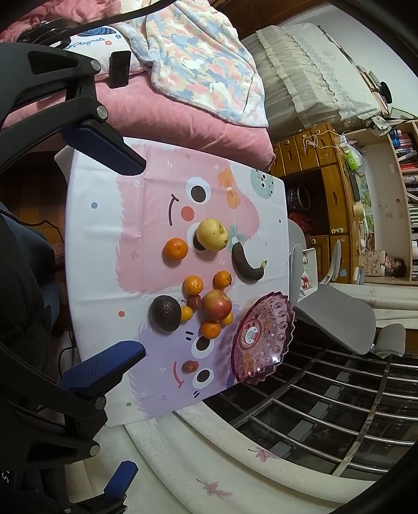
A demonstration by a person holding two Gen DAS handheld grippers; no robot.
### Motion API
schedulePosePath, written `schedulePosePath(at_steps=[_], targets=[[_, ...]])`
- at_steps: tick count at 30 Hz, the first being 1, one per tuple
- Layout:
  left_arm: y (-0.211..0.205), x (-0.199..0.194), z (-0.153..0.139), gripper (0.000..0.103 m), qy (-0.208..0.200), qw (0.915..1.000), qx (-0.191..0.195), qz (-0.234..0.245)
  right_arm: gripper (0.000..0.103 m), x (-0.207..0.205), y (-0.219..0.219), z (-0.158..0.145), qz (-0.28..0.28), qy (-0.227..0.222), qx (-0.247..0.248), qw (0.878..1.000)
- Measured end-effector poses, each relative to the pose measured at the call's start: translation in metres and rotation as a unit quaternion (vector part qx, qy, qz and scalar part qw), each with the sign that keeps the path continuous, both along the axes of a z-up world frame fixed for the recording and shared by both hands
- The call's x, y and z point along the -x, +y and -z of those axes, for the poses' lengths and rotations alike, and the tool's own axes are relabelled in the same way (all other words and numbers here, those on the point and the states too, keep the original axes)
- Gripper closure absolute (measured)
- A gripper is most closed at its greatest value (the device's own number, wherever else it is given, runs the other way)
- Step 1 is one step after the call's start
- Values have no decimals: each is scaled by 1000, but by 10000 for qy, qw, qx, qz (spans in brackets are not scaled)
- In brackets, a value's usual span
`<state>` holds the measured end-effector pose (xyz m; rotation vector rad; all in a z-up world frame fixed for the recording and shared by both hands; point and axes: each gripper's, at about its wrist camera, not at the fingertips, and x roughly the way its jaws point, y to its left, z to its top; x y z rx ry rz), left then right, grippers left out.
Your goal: Organize fruits
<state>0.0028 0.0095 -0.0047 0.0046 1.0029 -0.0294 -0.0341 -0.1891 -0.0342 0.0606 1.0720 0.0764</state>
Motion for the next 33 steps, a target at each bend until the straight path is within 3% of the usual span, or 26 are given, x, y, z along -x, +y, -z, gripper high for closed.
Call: schedulePosePath(at_steps=[11, 23, 33], targets=[[21, -16, -4, 1, -108, 9997, 131, 173, 0, 0, 12, -8, 112, -305, 90, 9994], [43, -22, -10, 1, -367, 9977, 321, 475, 0, 13, 34, -18, 403, -933, 311, 9943], [31, -34, 9, 1, 1, 9952, 606, 772, 0, 24, 28, -10, 622, -980, 491, 9920]])
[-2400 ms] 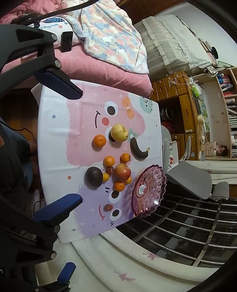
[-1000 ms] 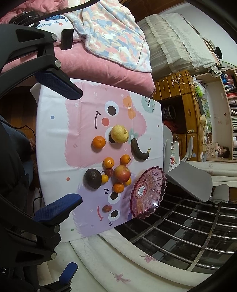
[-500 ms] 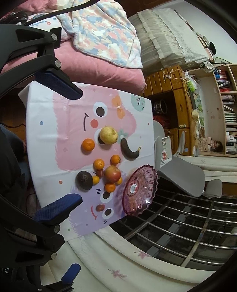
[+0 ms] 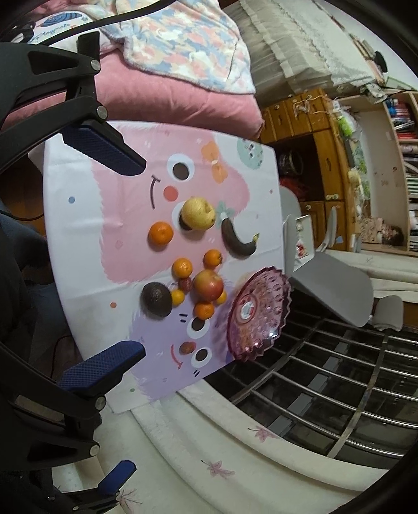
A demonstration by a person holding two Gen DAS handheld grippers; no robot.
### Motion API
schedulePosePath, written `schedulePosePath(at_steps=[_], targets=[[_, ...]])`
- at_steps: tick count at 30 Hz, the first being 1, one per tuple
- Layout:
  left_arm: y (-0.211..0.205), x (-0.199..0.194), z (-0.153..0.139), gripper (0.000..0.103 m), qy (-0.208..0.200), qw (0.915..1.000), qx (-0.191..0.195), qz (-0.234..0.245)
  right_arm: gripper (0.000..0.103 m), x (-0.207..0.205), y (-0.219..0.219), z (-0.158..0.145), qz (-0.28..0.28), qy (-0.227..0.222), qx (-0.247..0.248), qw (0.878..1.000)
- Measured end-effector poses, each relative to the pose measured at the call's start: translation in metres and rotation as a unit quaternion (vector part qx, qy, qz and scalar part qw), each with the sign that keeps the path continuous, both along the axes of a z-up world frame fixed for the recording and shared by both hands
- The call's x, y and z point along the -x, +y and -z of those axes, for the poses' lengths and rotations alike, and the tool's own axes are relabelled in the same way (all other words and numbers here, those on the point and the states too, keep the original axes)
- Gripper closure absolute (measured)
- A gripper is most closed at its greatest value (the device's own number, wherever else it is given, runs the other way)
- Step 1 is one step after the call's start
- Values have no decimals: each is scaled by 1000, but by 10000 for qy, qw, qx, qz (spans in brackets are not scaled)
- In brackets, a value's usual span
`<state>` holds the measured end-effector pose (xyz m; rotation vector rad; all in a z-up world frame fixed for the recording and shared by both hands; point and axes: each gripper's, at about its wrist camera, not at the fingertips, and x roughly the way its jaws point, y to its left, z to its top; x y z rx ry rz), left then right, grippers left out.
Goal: Organize fruits
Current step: 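Move left tool to the dark avocado while right tool reaches the brown shriveled fruit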
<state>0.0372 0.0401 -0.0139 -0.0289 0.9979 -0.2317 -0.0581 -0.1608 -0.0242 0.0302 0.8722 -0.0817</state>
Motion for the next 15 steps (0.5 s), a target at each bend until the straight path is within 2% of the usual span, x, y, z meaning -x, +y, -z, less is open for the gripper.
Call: schedulePosePath(at_steps=[8, 15], targets=[[-11, -21, 27, 1, 441, 9989, 157, -93, 0, -3, -20, 10, 210, -22, 352, 9992], [-25, -49, 58, 1, 916, 9947, 347, -305, 4, -38, -38, 34, -216, 210, 477, 9984]])
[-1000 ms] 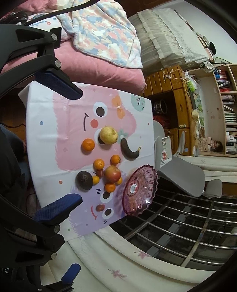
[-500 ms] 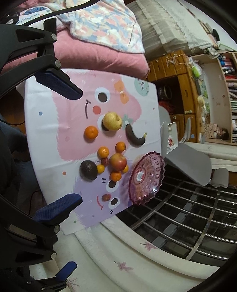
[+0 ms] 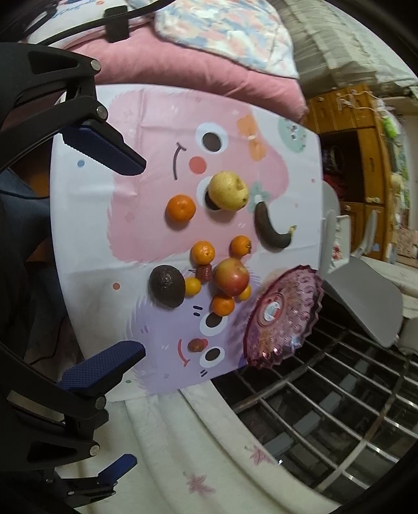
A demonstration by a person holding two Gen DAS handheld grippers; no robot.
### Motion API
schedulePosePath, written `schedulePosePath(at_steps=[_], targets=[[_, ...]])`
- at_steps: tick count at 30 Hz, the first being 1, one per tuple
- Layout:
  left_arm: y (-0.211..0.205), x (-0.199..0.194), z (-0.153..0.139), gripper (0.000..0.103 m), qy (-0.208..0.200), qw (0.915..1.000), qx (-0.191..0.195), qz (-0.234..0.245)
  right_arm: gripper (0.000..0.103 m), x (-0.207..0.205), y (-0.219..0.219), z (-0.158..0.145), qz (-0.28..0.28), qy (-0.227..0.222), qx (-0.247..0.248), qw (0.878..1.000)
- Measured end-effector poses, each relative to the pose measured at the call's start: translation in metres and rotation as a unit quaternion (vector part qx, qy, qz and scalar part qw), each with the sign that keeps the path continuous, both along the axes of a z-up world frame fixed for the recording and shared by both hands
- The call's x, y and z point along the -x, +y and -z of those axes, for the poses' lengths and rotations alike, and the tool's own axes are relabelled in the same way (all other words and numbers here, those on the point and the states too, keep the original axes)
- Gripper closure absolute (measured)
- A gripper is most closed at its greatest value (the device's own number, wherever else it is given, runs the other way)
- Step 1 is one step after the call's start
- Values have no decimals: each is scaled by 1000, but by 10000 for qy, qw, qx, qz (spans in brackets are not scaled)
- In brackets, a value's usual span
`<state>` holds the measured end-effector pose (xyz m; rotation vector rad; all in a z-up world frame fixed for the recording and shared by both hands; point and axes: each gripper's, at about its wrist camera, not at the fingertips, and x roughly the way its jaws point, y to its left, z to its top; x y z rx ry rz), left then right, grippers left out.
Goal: Organize fruits
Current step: 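Move left tool to the dark avocado while right tool reaches the brown shriveled fruit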
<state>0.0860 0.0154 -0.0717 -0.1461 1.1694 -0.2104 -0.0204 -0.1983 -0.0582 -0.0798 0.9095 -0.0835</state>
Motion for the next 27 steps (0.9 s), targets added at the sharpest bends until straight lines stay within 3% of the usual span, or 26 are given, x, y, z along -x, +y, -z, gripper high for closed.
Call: schedulePosePath(at_steps=[7, 13, 21, 27], targets=[[-24, -36, 48, 1, 833, 9955, 58, -452, 16, -53, -27, 33, -571, 242, 247, 9978], [-41, -59, 88, 1, 1425, 9836, 99, -1103, 25, -93, -52, 60, -1178, 543, 320, 9910], [-65, -77, 143, 1, 1985, 9637, -32, -1783, 26, -130, -81, 106, -2041, 909, 292, 9743], [-81, -85, 171, 1, 2131, 9553, -147, -2043, 31, -148, -93, 140, -2508, 920, 236, 9634]])
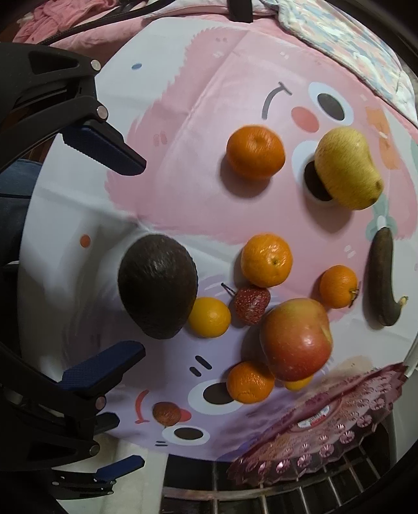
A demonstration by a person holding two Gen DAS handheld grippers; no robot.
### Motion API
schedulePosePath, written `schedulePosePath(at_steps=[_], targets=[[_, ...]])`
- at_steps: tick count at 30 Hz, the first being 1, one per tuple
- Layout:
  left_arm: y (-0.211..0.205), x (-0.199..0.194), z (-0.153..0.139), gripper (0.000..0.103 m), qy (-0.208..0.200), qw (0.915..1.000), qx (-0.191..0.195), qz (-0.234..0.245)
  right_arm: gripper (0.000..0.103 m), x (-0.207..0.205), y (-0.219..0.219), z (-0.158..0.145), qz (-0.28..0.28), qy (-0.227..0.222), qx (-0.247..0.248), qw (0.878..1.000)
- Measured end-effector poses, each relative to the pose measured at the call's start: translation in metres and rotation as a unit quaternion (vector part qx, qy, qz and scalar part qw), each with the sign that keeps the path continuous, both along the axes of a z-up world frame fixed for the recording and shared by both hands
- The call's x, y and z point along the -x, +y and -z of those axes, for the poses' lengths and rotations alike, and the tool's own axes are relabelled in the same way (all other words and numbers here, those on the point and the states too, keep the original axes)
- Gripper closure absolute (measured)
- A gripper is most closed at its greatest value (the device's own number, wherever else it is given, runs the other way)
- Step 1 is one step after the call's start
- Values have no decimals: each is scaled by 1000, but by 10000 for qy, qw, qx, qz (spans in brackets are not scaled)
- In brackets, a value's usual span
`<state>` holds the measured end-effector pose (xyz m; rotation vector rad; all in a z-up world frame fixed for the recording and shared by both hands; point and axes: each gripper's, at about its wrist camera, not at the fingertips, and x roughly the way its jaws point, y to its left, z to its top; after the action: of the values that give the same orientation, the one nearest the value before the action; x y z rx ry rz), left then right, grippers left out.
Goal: Organize fruits
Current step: 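Move left tool to the dark avocado while right tool reaches the brown shriveled fruit, then close left gripper on the avocado while right gripper closes on the brown fruit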
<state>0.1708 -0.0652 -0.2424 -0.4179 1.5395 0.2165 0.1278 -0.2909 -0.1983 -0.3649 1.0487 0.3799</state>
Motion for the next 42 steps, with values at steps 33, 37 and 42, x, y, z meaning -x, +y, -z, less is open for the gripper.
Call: schedulePosePath(at_steps=[33, 37, 42], targets=[[-69, -29, 64, 22, 467, 9977, -421, 262, 70, -31, -5, 60, -455, 107, -84, 9989], [-68, -34, 65, 23, 497, 9976, -365, 302, 73, -31, -2, 60, -464, 136, -47, 9988], [-71, -35, 54, 23, 451, 9973, -363, 451, 74, -33, -1, 58, -430, 322, -115, 9985]])
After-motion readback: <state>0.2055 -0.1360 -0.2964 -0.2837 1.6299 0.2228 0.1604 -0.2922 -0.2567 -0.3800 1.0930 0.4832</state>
